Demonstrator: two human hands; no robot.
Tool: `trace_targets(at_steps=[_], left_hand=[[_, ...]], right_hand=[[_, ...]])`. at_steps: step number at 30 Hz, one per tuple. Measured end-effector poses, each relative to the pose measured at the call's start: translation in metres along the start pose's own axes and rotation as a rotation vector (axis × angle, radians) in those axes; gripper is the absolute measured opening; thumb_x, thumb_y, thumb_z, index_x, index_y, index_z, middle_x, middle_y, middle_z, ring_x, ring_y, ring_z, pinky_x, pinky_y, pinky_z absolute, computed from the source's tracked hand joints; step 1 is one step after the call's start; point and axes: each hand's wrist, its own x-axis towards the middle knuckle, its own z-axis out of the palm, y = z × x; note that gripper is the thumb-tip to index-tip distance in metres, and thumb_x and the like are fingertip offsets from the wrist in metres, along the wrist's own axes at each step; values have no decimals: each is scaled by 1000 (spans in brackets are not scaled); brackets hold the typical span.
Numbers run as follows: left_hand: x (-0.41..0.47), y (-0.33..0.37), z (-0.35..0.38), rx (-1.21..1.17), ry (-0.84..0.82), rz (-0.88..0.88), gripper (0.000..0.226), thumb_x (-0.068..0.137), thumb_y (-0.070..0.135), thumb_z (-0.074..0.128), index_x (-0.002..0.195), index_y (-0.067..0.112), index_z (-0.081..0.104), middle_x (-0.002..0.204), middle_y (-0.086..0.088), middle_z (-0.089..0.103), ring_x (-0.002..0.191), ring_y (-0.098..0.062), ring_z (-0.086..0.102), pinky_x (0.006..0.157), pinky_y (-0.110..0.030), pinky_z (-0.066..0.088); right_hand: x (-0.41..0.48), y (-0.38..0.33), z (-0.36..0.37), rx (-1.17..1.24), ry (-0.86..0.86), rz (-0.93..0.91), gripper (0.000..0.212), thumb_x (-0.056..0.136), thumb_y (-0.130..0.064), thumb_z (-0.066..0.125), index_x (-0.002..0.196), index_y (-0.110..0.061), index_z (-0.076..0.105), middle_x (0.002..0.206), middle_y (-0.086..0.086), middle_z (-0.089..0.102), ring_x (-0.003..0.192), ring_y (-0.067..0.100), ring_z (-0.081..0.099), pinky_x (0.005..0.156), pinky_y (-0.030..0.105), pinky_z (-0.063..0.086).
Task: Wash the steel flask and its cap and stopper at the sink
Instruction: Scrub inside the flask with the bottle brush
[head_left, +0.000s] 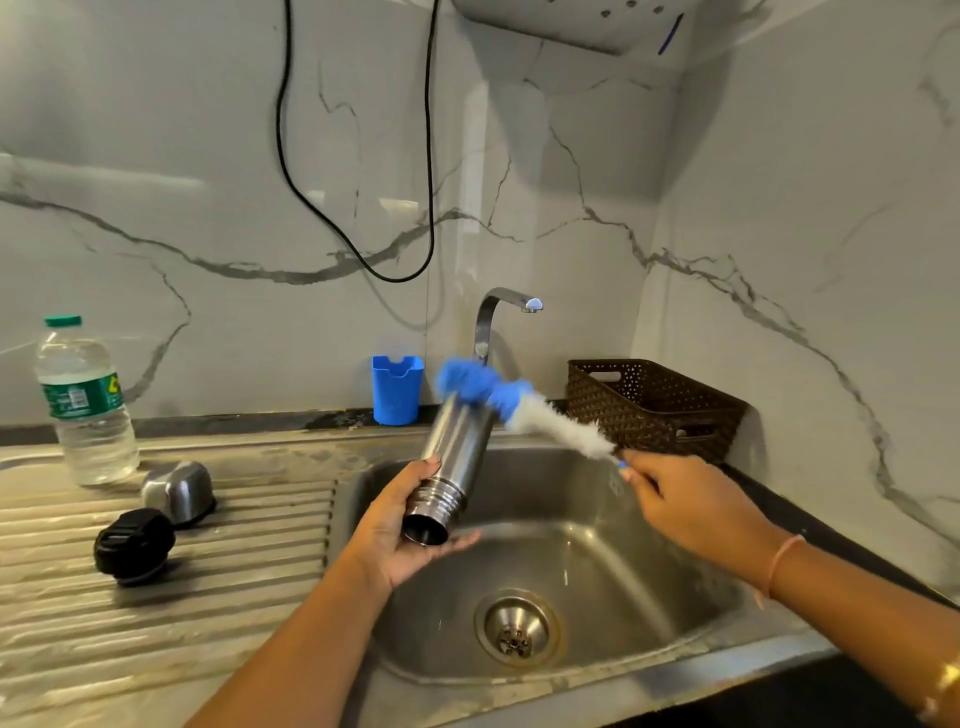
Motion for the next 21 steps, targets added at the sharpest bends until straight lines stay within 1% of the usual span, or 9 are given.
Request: trace_targets(at_steps=[2,3,6,8,9,11,16,19,21], left_hand=[[-1,-2,2,58,-60,-33,62,64,22,78,118,5,51,113,-22,58,105,-36,59,84,-68,46],[-2,-3,4,84,-83,-35,69,59,20,81,120,8,51,117,-23,57,106,-38,60,81,-66,49],[4,-8,2,224,-28,47,74,59,10,82,124,19,49,119,-21,57,91,-35,66,65,-46,57],[9,-13,-3,412,82,152,70,61,4,78,124,15,51,105,-16,65,78,-27,69,57,-35,55],[11,-15,-5,523,141,200,67,62,1,78,124,10,53,99,-12,68,74,-22,69,56,-31,52],[11,-16,-7,706,221,294,69,64,2,81,125,10,48,99,-1,65,81,-14,65,59,-23,49],[4,-15,5,1066,155,465,119,62,18,87,146,37,5,111,5,51,97,-16,59,70,-30,56],[0,-18,5,1358,167,563,128,62,23,86,145,44,-9,128,2,45,103,-12,55,85,-28,51],[-2,-19,3,1527,210,661,127,65,24,83,138,50,-18,138,-4,37,106,-18,56,82,-30,50]], right_hand=[[12,7,-3,61,59,106,32,99,-28,42,124,-18,60,112,6,68,99,26,63,87,38,50],[13,10,-2,64,71,118,32,99,-27,43,123,-16,60,115,7,67,103,27,62,90,40,49],[-5,9,7,-10,-38,-5,32,99,-32,39,123,-23,58,94,0,70,82,15,65,74,29,52],[-30,-3,14,-48,-181,-110,34,101,-37,35,133,-35,48,77,-9,61,65,3,56,61,17,47],[-39,-9,17,-56,-219,-138,36,101,-38,34,136,-37,43,76,-13,58,63,1,53,61,15,45],[-41,-7,15,-67,-197,-131,38,101,-38,33,138,-36,43,83,-13,61,68,0,54,67,15,46],[-8,19,0,-145,-33,109,30,101,-32,34,118,-23,57,104,5,69,89,22,64,76,33,49],[-16,11,7,-114,-108,77,27,101,-34,33,112,-28,56,93,-3,67,78,10,61,66,25,45],[-36,-6,17,-64,-209,-6,29,101,-36,34,122,-31,53,84,-9,61,72,2,57,68,22,49]])
